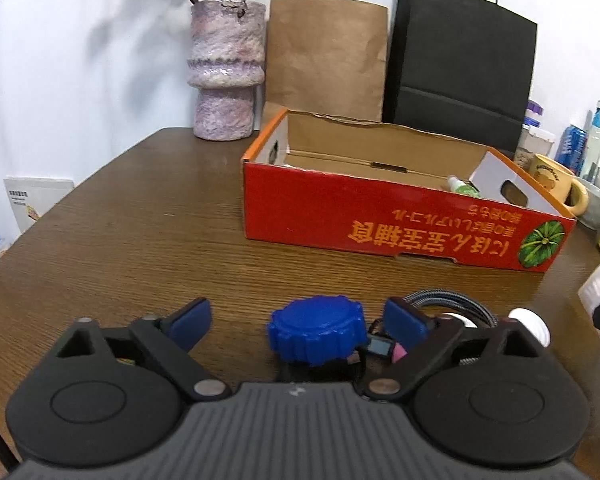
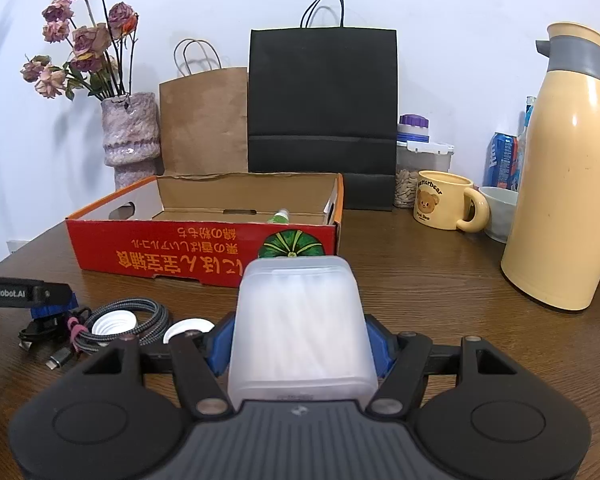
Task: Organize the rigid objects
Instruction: 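Grasp the blue-lidded item with the left gripper while the right gripper holds the plastic box, then carry the blue-lidded item and plastic box over the red box with both grippers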
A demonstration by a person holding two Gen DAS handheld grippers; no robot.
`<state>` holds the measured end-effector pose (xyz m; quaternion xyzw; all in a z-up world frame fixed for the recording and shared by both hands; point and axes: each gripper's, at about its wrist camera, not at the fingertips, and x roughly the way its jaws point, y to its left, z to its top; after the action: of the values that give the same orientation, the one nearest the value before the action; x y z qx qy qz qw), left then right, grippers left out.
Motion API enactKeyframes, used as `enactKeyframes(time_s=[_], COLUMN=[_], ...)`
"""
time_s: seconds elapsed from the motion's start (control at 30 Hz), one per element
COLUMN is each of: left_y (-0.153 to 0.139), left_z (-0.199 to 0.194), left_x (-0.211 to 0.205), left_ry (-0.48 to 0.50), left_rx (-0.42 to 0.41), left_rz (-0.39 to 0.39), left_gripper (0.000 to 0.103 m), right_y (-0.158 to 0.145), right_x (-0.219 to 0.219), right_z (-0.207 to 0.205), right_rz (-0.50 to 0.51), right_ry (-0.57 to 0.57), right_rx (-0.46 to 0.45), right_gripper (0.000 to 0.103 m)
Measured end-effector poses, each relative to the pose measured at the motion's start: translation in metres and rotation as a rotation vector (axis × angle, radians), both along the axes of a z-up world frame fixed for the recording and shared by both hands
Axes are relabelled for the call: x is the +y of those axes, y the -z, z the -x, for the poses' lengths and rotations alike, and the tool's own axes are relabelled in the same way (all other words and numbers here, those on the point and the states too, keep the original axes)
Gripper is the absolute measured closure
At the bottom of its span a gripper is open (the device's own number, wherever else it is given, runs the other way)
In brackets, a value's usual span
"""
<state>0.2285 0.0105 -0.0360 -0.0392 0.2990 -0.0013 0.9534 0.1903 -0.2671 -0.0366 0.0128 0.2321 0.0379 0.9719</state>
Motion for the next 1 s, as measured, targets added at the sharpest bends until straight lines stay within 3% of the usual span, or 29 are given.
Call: enactKeyframes(time_s=[0.07, 0.13, 0.5, 0.83, 1.0], left_y=[0.0, 0.0, -0.006, -0.022, -0.034], left_z=[0.001, 0.002, 0.009, 0.024, 0.029], left_x=[0.0, 0.002, 0.008, 0.007, -0.005], left_ry=[0.003, 0.017, -0.008, 0.014, 0.044], left_rx=[-0.005, -0.002, -0.028, -0.113, -0.134], left_rz=[0.006, 0.029, 0.061, 0.09, 0.051], left_gripper=[0.024, 0.049, 0.05, 0.05, 0.05], right_y=[0.0, 0.0, -0.001, -0.008, -0.013], right_x=[0.0, 0.001, 0.0, 0.005, 0.012], right_z=[0.0, 0.0, 0.001, 0.005, 0.005], right_rz=[0.001, 0.004, 0.004, -0.01, -0.02], right_ry=[0.002, 0.002, -0.002, -0.007, -0.008], right_rx=[0.0, 0.0, -0.012, -0.05, -0.069], right_gripper=[0.039, 0.039, 0.039, 0.039, 0.039])
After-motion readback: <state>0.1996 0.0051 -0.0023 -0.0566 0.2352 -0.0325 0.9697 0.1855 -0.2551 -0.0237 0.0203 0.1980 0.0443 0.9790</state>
